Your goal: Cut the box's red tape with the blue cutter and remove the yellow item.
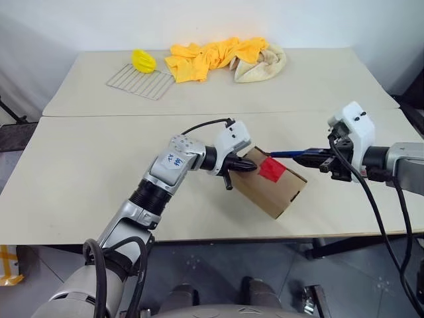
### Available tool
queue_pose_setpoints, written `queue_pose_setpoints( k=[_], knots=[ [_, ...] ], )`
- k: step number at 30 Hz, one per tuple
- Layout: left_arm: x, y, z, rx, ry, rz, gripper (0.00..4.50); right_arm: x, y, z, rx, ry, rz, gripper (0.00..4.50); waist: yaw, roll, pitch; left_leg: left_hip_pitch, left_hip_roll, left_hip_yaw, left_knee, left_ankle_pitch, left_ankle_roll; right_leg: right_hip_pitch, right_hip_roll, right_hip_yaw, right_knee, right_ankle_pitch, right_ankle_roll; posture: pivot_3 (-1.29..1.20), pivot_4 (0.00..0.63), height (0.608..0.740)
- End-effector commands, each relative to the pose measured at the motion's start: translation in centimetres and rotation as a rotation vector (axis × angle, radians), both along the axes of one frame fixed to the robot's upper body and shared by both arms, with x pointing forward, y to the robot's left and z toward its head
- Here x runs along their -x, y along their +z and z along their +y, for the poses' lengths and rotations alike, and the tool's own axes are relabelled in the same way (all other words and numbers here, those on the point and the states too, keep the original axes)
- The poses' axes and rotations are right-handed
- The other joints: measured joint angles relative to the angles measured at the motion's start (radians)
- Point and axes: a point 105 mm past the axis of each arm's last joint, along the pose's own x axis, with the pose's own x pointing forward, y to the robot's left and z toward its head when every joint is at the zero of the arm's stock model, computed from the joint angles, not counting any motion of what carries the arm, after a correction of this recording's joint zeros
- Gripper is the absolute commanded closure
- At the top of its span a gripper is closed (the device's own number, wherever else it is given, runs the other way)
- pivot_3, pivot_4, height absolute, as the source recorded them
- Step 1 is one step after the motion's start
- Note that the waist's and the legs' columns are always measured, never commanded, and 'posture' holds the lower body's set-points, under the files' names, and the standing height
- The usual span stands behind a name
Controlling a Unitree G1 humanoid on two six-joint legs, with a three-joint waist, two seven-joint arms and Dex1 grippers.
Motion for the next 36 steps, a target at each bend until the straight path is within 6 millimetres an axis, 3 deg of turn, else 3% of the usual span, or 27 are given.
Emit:
queue_pose_setpoints(
  k=[1, 30, 36],
  knots=[
    [0.4, -1.3, 0.1, -0.044, -0.001, 0.026, 4.50, 0.7, 0.3, -0.1, 0.049, 0.025, 0.002, 4.34, 0.001, 0.000, 0.000, 0.000, 0.000, 0.000, 0.000, 0.000, 0.000, 0.000, 0.000, 0.000, 0.000, 0.000, 0.000, 0.00, 0.150, 0.740],
    [-0.3, -2.1, -0.4, -0.063, 0.080, 0.036, 4.50, 1.7, -0.4, -1.8, 0.233, 0.074, 0.197, 4.34, 0.024, 0.000, 0.000, 0.001, 0.000, -0.001, 0.002, 0.000, 0.001, 0.003, 0.000, 0.000, 0.000, 0.000, 0.000, 0.00, 0.150, 0.740],
    [-0.4, -2.1, -0.4, -0.061, 0.085, 0.034, 4.50, 0.1, 0.6, -0.9, 0.197, 0.090, 0.132, 4.34, 0.020, 0.000, 0.000, 0.002, 0.000, 0.000, 0.003, 0.000, 0.001, 0.003, 0.000, 0.000, 0.000, 0.001, -0.001, 0.00, 0.150, 0.740]
  ],
)
